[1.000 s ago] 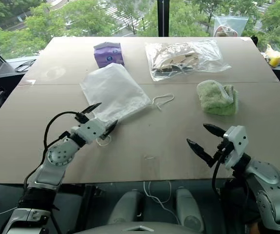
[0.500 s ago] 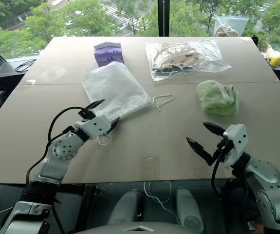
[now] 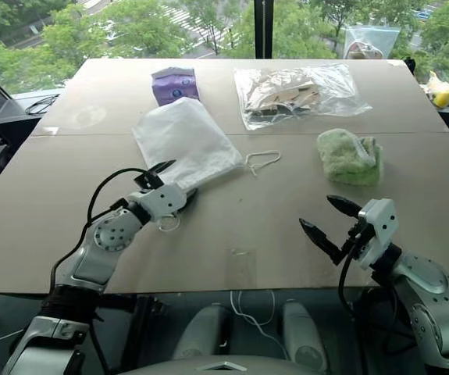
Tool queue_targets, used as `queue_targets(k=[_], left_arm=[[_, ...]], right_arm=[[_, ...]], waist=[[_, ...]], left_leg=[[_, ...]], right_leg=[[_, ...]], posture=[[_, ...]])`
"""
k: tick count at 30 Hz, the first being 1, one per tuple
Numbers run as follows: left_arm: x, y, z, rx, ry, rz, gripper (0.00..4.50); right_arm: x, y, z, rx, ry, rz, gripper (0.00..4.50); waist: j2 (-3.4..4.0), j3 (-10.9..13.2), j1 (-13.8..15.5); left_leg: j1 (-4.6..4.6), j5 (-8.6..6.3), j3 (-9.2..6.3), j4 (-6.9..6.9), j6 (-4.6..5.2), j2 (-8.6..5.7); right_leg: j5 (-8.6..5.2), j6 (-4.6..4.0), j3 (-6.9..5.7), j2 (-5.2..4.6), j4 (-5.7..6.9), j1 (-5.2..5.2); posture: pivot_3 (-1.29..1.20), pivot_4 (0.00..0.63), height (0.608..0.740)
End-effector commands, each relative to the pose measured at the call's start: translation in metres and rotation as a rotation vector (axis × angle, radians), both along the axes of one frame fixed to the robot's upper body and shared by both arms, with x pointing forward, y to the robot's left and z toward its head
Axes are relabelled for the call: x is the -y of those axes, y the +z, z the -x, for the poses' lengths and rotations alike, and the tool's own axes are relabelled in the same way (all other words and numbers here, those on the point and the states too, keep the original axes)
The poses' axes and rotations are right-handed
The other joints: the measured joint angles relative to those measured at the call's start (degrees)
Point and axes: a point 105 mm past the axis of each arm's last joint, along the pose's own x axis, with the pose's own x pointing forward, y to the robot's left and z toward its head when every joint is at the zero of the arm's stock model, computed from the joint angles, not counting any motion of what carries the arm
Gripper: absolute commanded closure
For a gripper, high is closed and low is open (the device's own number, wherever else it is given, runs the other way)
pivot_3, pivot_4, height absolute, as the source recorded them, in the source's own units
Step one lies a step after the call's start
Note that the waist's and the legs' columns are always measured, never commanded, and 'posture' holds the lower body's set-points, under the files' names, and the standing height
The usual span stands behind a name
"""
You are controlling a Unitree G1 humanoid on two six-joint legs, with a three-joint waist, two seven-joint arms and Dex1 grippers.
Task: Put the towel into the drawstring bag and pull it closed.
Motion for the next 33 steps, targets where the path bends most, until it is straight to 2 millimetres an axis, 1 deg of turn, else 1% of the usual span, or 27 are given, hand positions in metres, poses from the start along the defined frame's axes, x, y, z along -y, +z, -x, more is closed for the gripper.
queue_targets(k=[1,6,8,12,17,21,25,28,29,30,32,33], left_arm=[[-0.001,0.022,-0.003,0.081,0.028,0.048,0.00],[-0.005,0.027,-0.005,0.098,0.067,0.101,0.00],[-0.007,0.025,-0.006,0.078,0.082,0.120,0.00],[-0.005,0.020,-0.007,0.048,0.066,0.108,0.00],[-0.006,0.020,-0.007,0.063,0.067,0.085,0.00],[-0.013,0.020,-0.013,0.064,0.108,0.091,0.00],[-0.010,0.018,-0.020,0.048,0.099,0.090,0.00],[-0.008,0.019,-0.025,0.043,0.097,0.094,0.78],[-0.008,0.019,-0.026,0.041,0.096,0.096,1.14],[-0.008,0.019,-0.027,0.039,0.096,0.098,1.64],[-0.007,0.018,-0.027,0.036,0.094,0.101,2.42],[-0.007,0.018,-0.028,0.034,0.094,0.102,2.94]], right_arm=[[0.000,0.012,0.002,0.056,0.003,-0.010,0.02],[0.001,0.010,0.002,0.055,0.000,-0.010,0.02],[0.000,0.010,0.002,0.056,-0.001,-0.011,0.02],[0.000,0.010,0.001,0.060,-0.004,-0.013,0.02],[0.002,0.009,0.000,0.063,-0.009,-0.012,0.02],[0.003,0.008,0.000,0.069,-0.016,-0.012,0.02],[0.002,0.010,-0.004,0.091,-0.019,-0.016,0.02],[0.001,0.012,-0.004,0.105,-0.016,-0.030,0.00],[0.000,0.013,-0.004,0.108,-0.016,-0.036,0.00],[0.000,0.013,-0.004,0.110,-0.015,-0.040,0.00],[0.000,0.014,-0.004,0.114,-0.011,-0.041,0.00],[0.000,0.015,-0.004,0.116,-0.009,-0.044,0.00]], waist=[[0.00,0.0,0.0],[0.00,0.0,0.0],[0.00,0.0,0.0],[0.00,0.0,0.0],[0.00,0.0,0.0],[0.00,0.0,0.0],[-0.01,0.0,0.0],[-0.01,0.0,0.0],[-0.01,0.0,0.0],[-0.01,0.0,0.0],[-0.01,0.0,0.0],[-0.01,0.0,0.0]], left_leg=[[0.00,0.00,0.00,0.00,0.00,0.00],[0.00,0.00,-0.01,0.00,0.00,0.00],[0.00,0.00,-0.01,0.00,0.00,0.00],[0.00,0.00,-0.02,0.00,0.00,-0.01],[0.00,0.00,-0.02,0.00,0.00,-0.01],[0.01,0.00,-0.03,0.00,0.00,-0.01],[0.01,0.00,-0.04,0.02,0.00,-0.02],[0.01,0.00,-0.05,0.03,0.00,-0.03],[0.01,0.00,-0.05,0.03,0.00,-0.03],[0.01,0.00,-0.06,0.02,0.00,-0.03],[0.01,0.00,-0.07,0.02,0.00,-0.04],[0.01,0.00,-0.07,0.01,0.00,-0.04]], right_leg=[[0.00,0.00,0.00,0.00,0.00,0.00],[0.00,0.00,-0.01,0.00,0.01,0.00],[0.00,0.00,0.00,0.00,0.01,0.00],[0.00,0.00,-0.01,0.00,0.01,0.01],[0.00,0.00,-0.01,0.00,0.01,0.01],[0.00,0.00,-0.01,0.00,0.01,0.01],[0.00,0.00,-0.02,0.01,0.02,0.03],[0.01,0.00,-0.03,0.00,0.02,0.05],[0.01,0.00,-0.02,0.00,0.02,0.05],[0.01,0.01,-0.03,0.01,0.02,0.05],[0.01,0.01,-0.03,0.00,0.02,0.06],[0.01,0.01,-0.03,0.00,0.02,0.06]], posture=[[0.00,0.150,0.740],[0.00,0.150,0.740],[0.00,0.150,0.740],[0.00,0.150,0.740],[0.00,0.150,0.740],[0.00,0.150,0.740],[0.00,0.150,0.740],[0.00,0.150,0.740],[0.00,0.150,0.740],[0.00,0.150,0.740],[0.00,0.150,0.740],[0.00,0.150,0.740]])
